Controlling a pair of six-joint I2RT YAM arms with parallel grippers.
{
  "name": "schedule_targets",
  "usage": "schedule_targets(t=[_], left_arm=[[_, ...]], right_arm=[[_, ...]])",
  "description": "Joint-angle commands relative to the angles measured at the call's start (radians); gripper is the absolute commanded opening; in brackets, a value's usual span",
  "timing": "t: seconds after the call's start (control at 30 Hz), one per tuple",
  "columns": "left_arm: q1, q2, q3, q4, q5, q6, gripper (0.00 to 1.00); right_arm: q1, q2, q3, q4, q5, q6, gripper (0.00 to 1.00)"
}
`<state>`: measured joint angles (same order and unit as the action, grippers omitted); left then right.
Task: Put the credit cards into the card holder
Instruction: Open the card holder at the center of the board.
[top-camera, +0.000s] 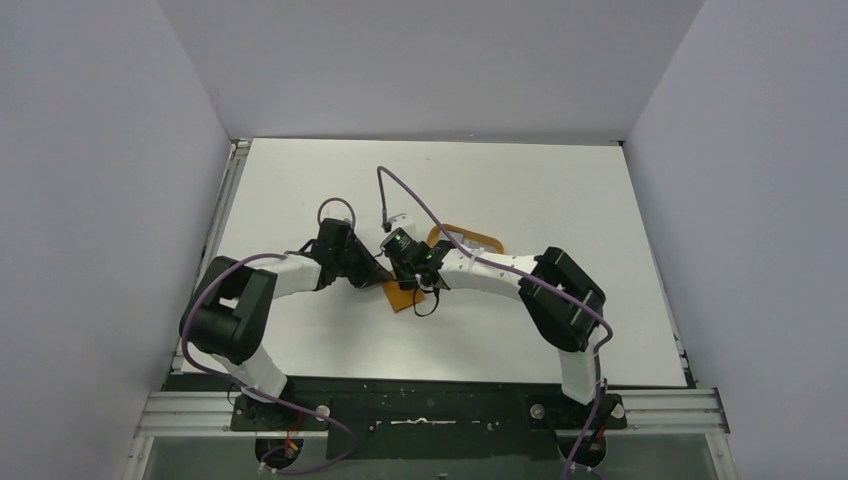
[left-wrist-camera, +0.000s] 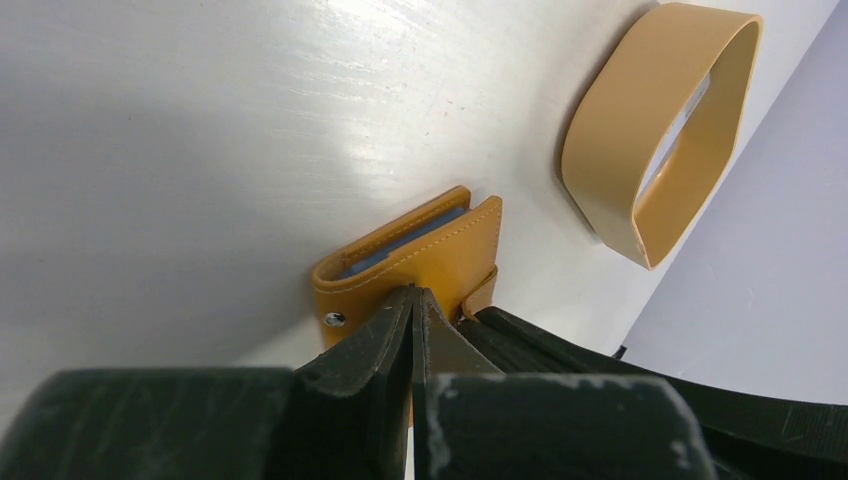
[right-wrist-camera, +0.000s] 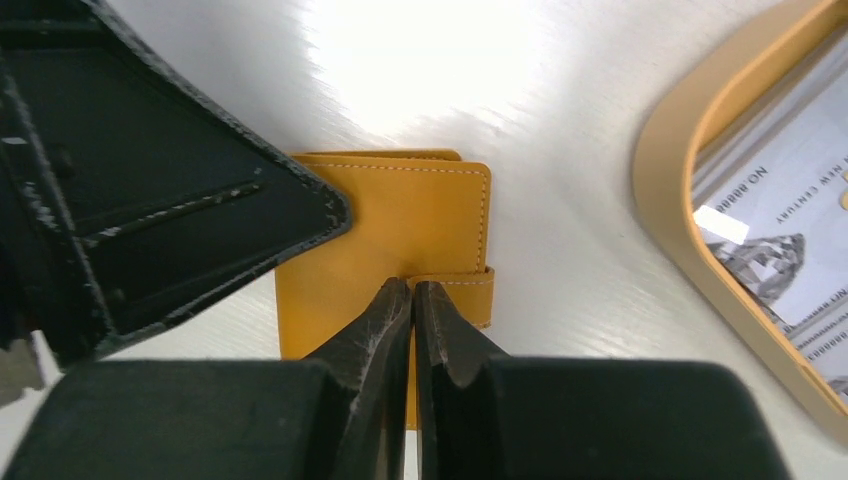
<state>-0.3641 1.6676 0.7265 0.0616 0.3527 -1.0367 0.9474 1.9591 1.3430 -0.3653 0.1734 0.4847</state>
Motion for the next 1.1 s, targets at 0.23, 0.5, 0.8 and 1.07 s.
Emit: schedule_targets(t=[0.23,0.5,0.8,1.07], left_arm=[[0.004,0.037,0.024,-0.002,-0.038,0.037,0.00],[-0.031,-0.039,0.033,0.032,0.013,0.003,0.03],[-0.141,-0.034,0.073,0.016,-0.003,-0.028,0.00],[-0.142,0.055,0.050,0.009,-0.039,-0.011,0.00]], right_arm=[[-0.039,-0.123,-0.060,-0.023,0.007,0.036,0.00],[-0.044,-0.124,-0.082,0.000,-0.022,0.050,0.00],[-0.043,-0.122,-0.094,0.017,-0.029,0.060,0.00],[-0.046,-0.149,-0.122,0.020,-0.023,0.068,0.00]])
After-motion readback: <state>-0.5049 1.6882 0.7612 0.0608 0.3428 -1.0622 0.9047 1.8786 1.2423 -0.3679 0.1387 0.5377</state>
